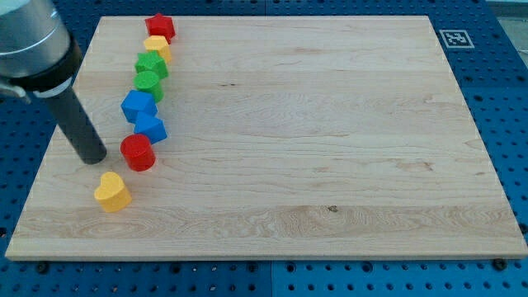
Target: Slide the blue triangle bottom of the blue cube
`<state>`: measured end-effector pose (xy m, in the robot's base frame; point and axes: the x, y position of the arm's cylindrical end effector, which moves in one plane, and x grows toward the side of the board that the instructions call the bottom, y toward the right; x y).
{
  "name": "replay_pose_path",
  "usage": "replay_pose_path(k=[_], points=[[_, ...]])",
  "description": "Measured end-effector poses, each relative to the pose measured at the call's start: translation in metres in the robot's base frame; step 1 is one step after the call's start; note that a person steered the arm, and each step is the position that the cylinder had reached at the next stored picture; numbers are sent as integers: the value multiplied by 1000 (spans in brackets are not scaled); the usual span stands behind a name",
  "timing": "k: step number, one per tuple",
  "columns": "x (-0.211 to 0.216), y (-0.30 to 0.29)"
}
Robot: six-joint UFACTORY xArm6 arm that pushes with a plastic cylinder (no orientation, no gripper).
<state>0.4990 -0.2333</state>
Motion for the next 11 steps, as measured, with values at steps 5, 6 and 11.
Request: replay_pose_path(k=[5,6,11], points=[[44,6],[54,18],[78,-5]])
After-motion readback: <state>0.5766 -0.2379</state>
